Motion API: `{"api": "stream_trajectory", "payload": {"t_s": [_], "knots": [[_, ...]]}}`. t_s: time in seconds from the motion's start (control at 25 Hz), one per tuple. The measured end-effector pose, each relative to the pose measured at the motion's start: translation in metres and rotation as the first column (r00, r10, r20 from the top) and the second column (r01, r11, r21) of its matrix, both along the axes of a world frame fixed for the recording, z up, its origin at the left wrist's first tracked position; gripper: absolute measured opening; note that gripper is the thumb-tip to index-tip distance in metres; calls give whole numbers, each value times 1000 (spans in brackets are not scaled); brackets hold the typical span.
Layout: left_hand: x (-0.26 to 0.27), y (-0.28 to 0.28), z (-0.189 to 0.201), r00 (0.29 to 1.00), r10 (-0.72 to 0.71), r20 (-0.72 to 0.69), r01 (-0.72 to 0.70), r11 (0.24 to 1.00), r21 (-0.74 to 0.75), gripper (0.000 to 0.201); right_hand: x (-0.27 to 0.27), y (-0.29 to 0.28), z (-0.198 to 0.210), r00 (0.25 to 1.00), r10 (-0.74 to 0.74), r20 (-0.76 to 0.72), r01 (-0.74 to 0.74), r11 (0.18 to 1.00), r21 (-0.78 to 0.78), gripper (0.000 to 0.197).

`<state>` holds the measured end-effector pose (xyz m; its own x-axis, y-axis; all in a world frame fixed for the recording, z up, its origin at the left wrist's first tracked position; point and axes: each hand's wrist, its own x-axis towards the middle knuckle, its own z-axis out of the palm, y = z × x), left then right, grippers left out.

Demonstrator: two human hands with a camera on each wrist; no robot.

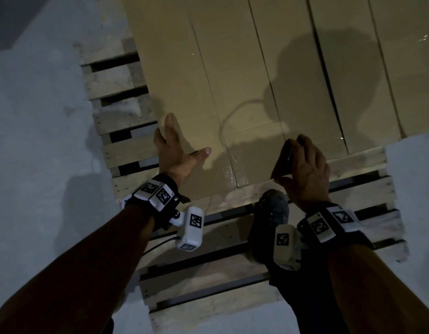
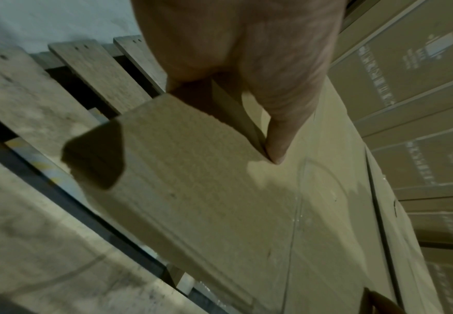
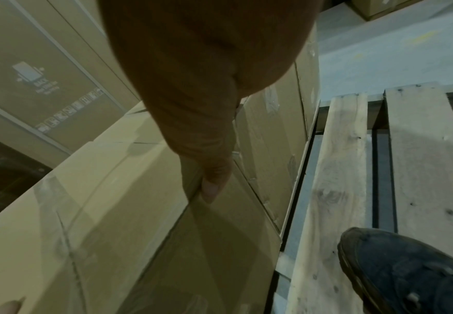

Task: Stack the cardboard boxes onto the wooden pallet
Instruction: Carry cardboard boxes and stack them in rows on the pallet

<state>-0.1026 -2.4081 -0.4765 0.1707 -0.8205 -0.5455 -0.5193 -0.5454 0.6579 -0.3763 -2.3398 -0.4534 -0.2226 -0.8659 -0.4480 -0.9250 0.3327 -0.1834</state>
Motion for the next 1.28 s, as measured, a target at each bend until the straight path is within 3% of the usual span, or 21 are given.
{"api": "stream_trajectory", "payload": {"t_s": [0.6, 1.04, 1.28], "knots": [[0, -5, -2, 999, 35, 21, -34, 998, -47, 117, 6, -2, 3, 994, 77, -78, -70, 994, 85, 98], [-1, -4, 6, 999, -34, 43, 34, 999, -6, 117, 10, -4, 3, 996, 65, -67, -59, 994, 94, 105], [6, -5, 1, 986, 100, -130, -107, 993, -43, 113, 17, -4, 2, 997, 70, -40, -65, 991, 119, 116]]}}
